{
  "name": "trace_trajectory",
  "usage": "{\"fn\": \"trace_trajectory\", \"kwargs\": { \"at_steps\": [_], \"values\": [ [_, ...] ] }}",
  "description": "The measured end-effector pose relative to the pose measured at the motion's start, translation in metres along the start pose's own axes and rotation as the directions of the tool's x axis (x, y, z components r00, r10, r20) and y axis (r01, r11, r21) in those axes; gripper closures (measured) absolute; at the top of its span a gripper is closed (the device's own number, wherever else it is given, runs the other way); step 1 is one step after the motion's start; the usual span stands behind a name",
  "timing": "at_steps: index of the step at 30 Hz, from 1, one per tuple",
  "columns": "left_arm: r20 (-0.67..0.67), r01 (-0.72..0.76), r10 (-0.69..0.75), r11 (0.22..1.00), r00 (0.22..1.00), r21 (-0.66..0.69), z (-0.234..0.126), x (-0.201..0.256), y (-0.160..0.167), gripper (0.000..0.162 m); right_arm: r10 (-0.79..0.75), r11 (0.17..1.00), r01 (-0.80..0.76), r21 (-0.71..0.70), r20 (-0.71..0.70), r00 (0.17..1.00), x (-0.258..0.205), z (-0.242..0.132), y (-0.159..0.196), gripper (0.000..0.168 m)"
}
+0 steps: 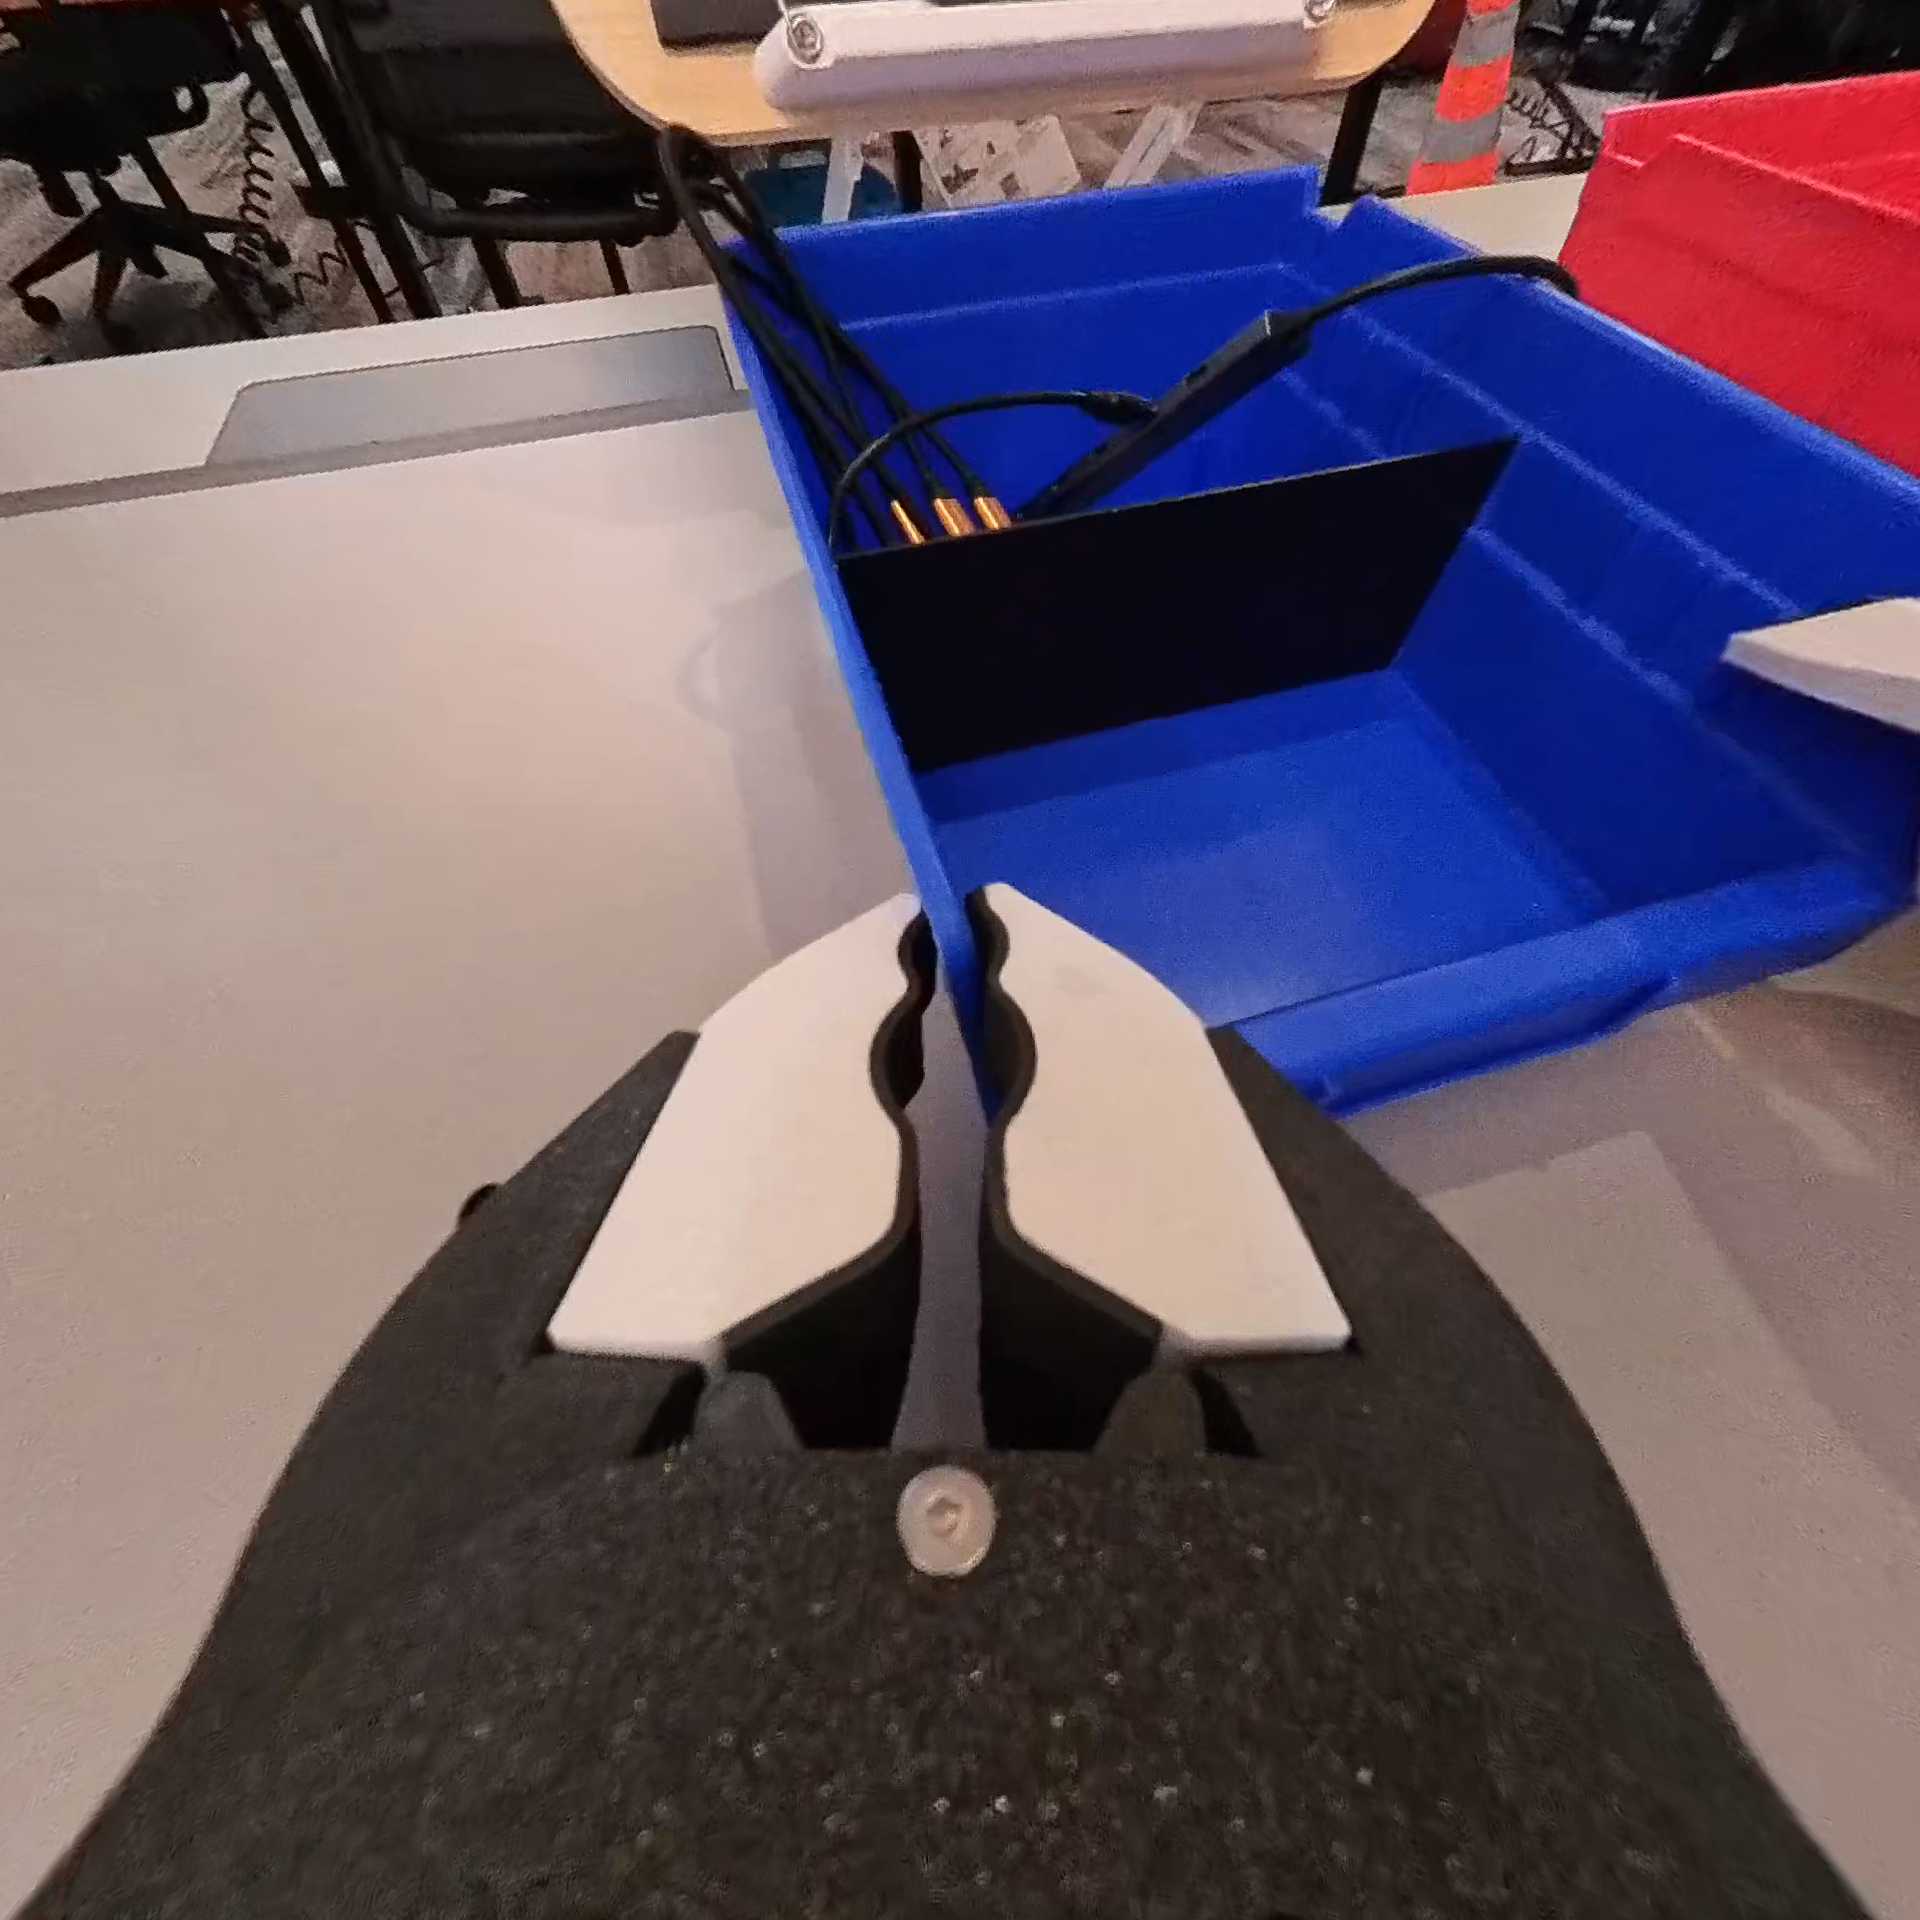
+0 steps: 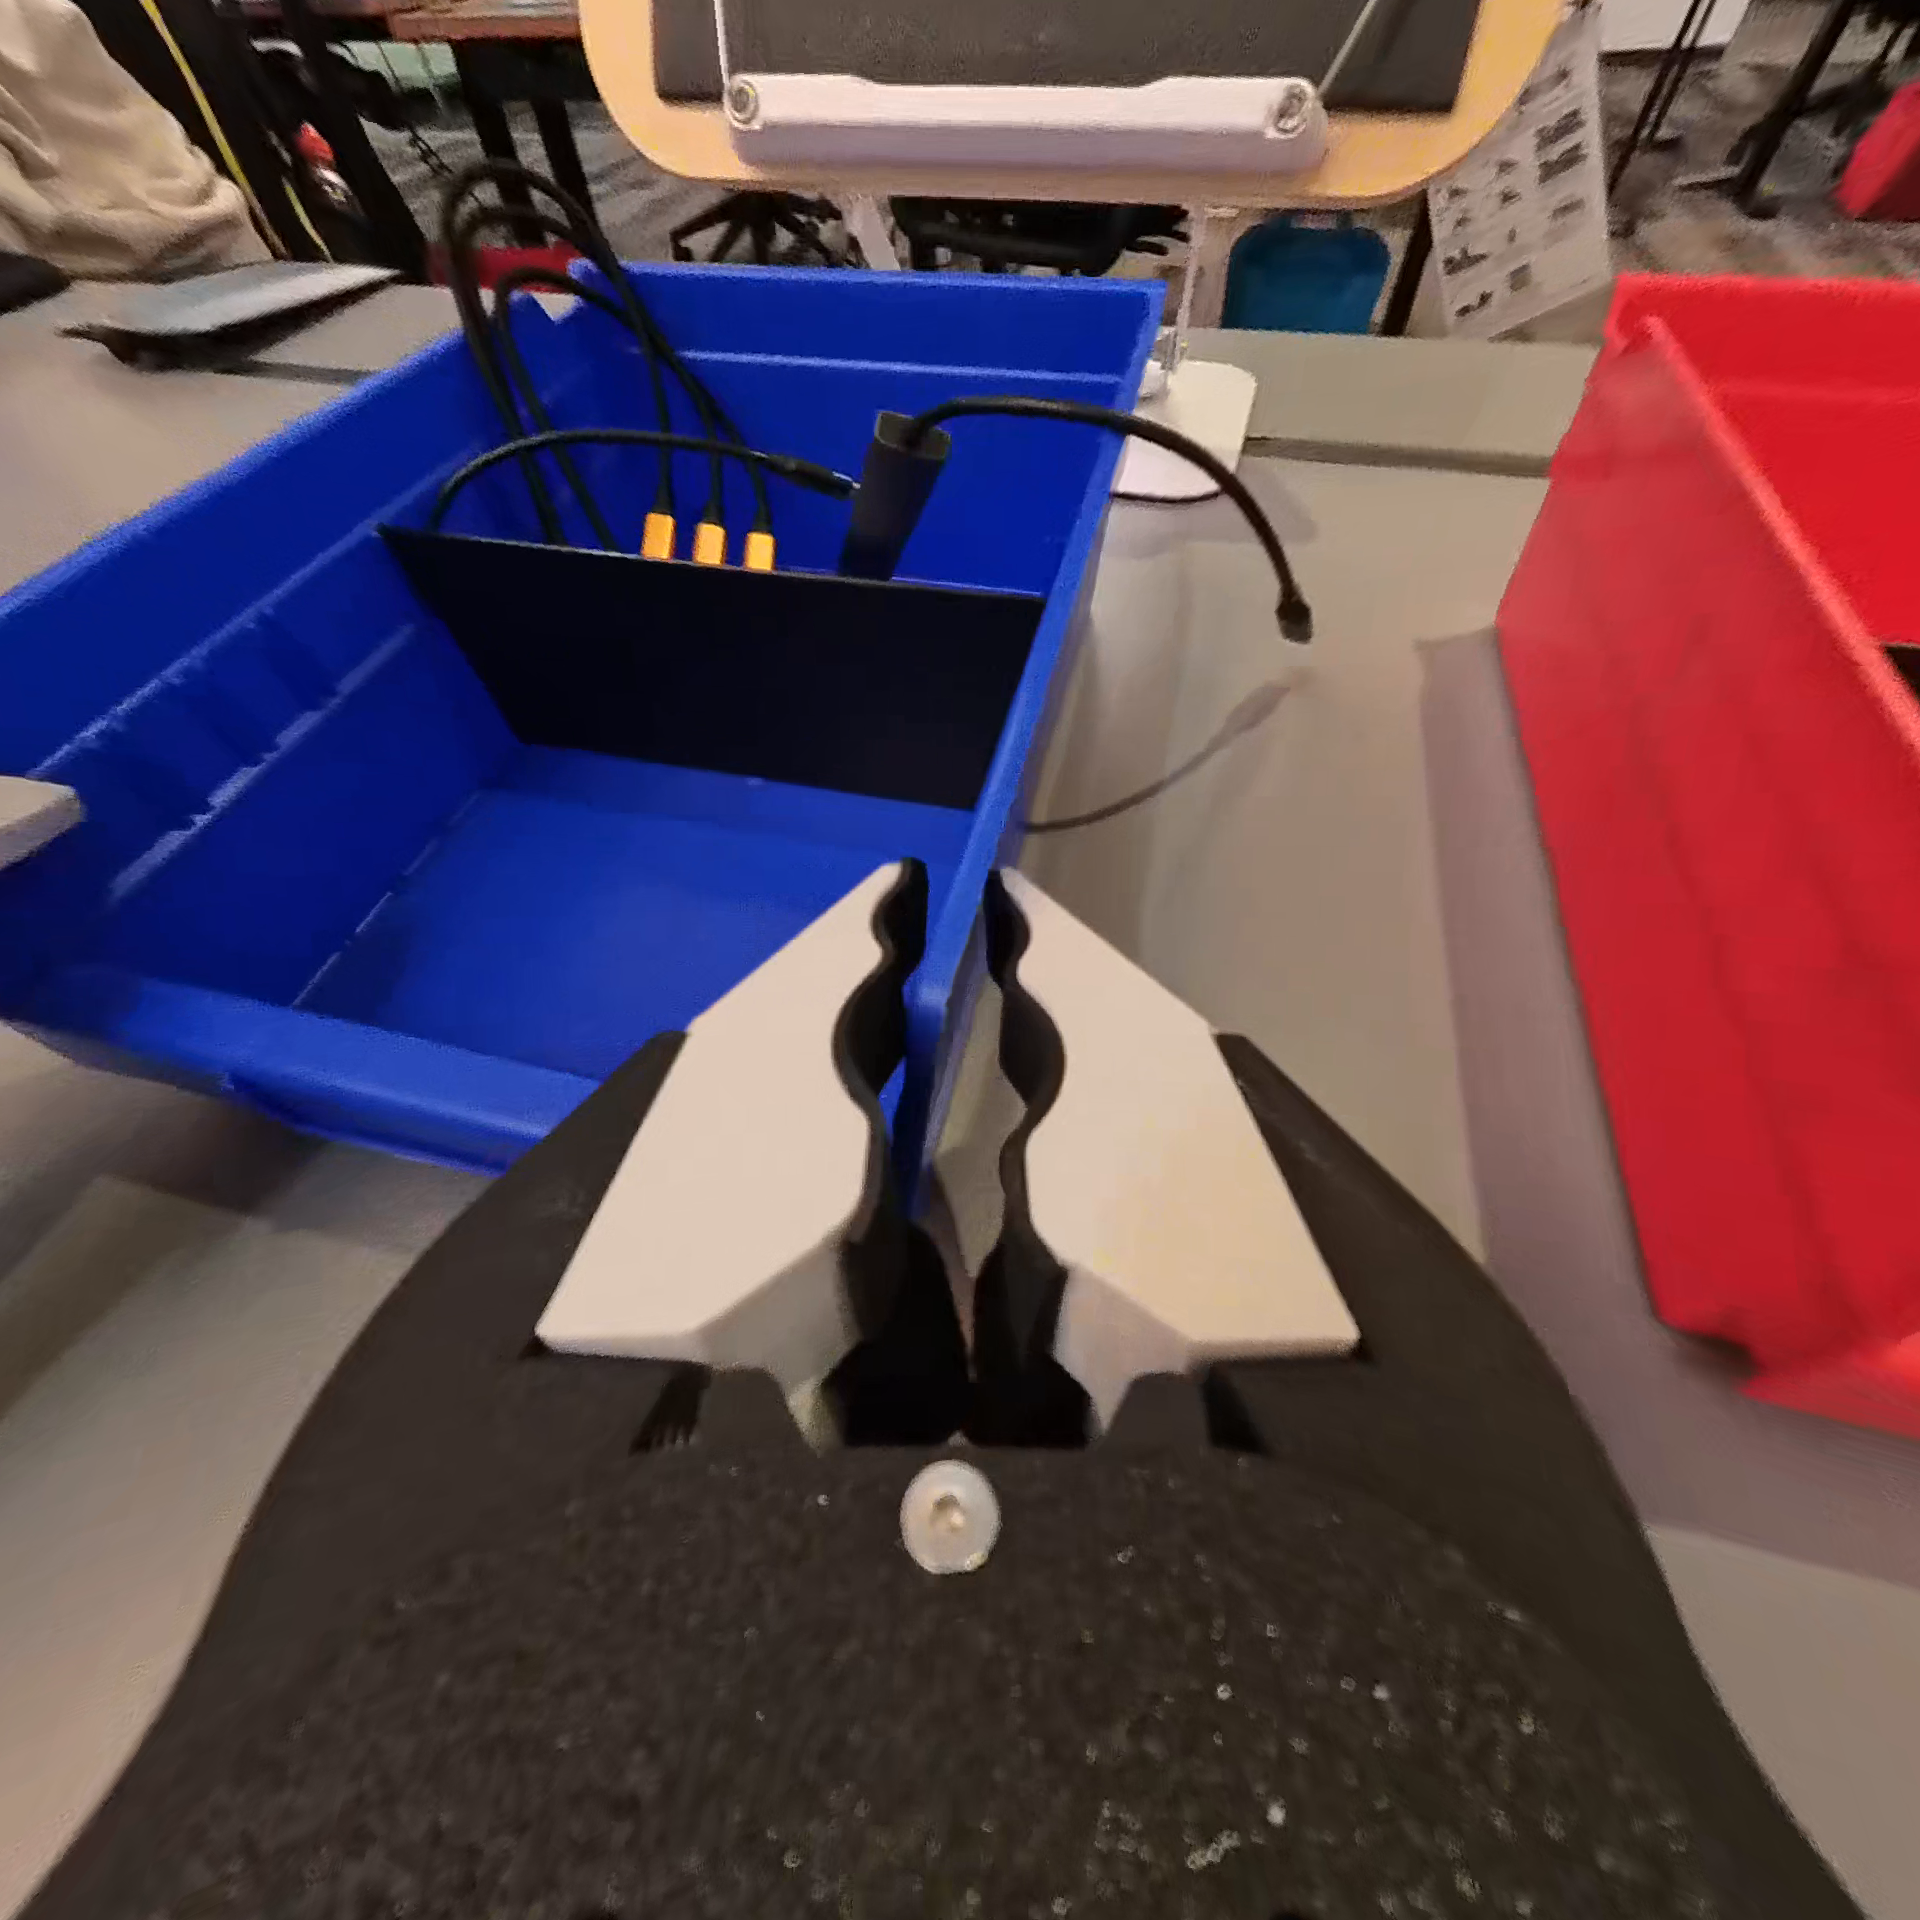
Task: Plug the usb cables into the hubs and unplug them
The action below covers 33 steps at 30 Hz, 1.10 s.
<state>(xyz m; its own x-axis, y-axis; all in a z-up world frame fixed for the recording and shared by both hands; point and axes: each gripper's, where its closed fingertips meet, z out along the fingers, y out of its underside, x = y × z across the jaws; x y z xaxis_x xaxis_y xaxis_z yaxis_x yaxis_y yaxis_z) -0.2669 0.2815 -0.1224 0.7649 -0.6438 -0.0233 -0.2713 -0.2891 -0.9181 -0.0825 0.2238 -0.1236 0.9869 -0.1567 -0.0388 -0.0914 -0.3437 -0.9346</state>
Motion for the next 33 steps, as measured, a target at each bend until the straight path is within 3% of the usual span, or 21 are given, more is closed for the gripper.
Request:
{"fn": "trace_trajectory", "kwargs": {
  "at_steps": [6, 10, 14, 19, 23, 26, 29, 32, 33],
  "values": [
    [0.073, -0.012, 0.009, 0.999, 0.997, 0.033, -0.005, -0.007, -0.007, 0.158, 0.06, 0.998, -0.06, -0.006, -0.049, 0.997, -0.006, 0.002, -0.004, 0.164],
    [0.141, -0.001, -0.02, 0.989, 0.99, 0.147, -0.027, -0.039, -0.031, 0.159, 0.147, 0.989, -0.147, 0.0, -0.026, 0.989, -0.044, 0.007, -0.015, 0.164],
    [0.233, -0.048, 0.006, 0.983, 0.972, 0.175, -0.048, -0.094, -0.035, 0.159, 0.084, 0.995, -0.082, 0.05, -0.031, 0.996, -0.101, 0.024, -0.034, 0.165],
    [0.292, -0.04, -0.009, 0.986, 0.956, 0.162, -0.068, -0.185, -0.021, 0.159, 0.037, 0.997, -0.037, 0.07, 0.002, 0.999, -0.19, 0.049, -0.053, 0.165],
    [0.262, 0.055, -0.091, 0.988, 0.961, 0.143, -0.065, -0.241, -0.001, 0.16, 0.038, 0.999, -0.038, 0.035, -0.001, 0.999, -0.237, 0.076, -0.046, 0.164],
    [0.224, 0.159, -0.19, 0.976, 0.956, 0.149, -0.052, -0.263, 0.01, 0.159, 0.026, 0.999, -0.027, 0.032, 0.03, 0.999, -0.254, 0.09, -0.033, 0.161],
    [0.21, 0.253, -0.271, 0.961, 0.939, 0.112, -0.045, -0.271, 0.022, 0.159, -0.102, 0.994, 0.099, 0.044, 0.057, 0.993, -0.262, 0.092, -0.026, 0.156],
    [0.22, 0.233, -0.251, 0.967, 0.943, 0.105, -0.047, -0.271, 0.021, 0.159, -0.138, 0.99, 0.137, 0.017, 0.177, 0.974, -0.264, 0.084, -0.019, 0.157],
    [0.236, 0.212, -0.234, 0.971, 0.943, 0.112, -0.049, -0.271, 0.019, 0.159, -0.142, 0.99, 0.144, 0.005, 0.224, 0.964, -0.263, 0.078, -0.016, 0.147]
  ]
}}
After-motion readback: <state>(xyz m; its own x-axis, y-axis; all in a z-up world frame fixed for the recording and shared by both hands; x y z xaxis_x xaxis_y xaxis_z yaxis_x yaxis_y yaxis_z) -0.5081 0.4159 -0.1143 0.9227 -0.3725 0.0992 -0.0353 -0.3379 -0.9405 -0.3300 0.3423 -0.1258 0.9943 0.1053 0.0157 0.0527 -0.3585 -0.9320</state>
